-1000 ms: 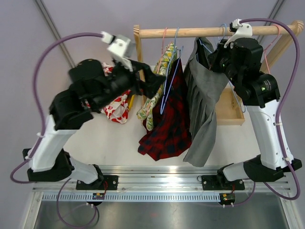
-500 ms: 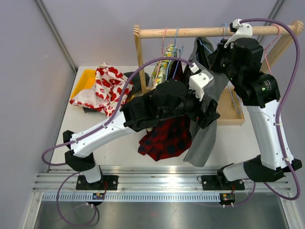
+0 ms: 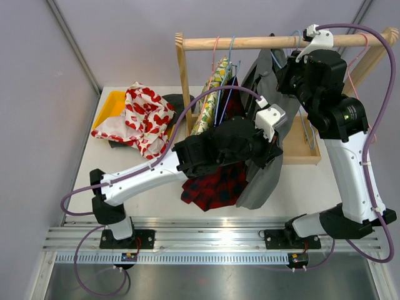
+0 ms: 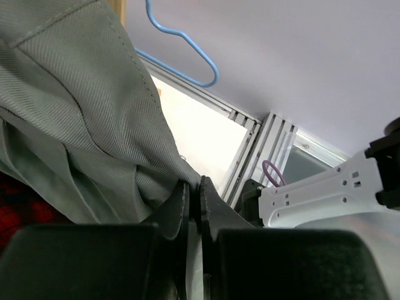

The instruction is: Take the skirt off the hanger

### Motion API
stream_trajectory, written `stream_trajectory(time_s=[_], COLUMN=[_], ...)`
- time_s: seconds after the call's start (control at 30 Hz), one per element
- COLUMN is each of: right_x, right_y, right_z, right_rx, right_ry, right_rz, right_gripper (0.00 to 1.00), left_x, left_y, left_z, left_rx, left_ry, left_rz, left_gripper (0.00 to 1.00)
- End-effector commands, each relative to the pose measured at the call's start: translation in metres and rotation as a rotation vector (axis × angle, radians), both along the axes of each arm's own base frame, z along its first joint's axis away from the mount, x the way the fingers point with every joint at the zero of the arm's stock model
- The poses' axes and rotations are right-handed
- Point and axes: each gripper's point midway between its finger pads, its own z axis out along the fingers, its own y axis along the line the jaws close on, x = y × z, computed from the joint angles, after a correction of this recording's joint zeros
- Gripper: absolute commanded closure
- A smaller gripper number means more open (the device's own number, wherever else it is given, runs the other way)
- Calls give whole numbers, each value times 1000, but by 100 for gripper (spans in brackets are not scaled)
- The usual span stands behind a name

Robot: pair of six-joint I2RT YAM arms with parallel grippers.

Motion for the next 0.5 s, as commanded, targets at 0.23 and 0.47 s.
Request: stream_trajectory(time_s=[0.23,0.47], right_x=[-6,9], right_y=[-18,-27], right_z=[45,49], right_rx=[41,-12], right_ry=[-161,-175], right_rz=[-83,-154], right_gripper=[100,100], left_x=[-68,-158], left_y=[15,25], left_z=[12,1], left_rx=[-31,32], left_ry=[-35,-53], left_rz=[-38,-121], left_gripper=[100,100])
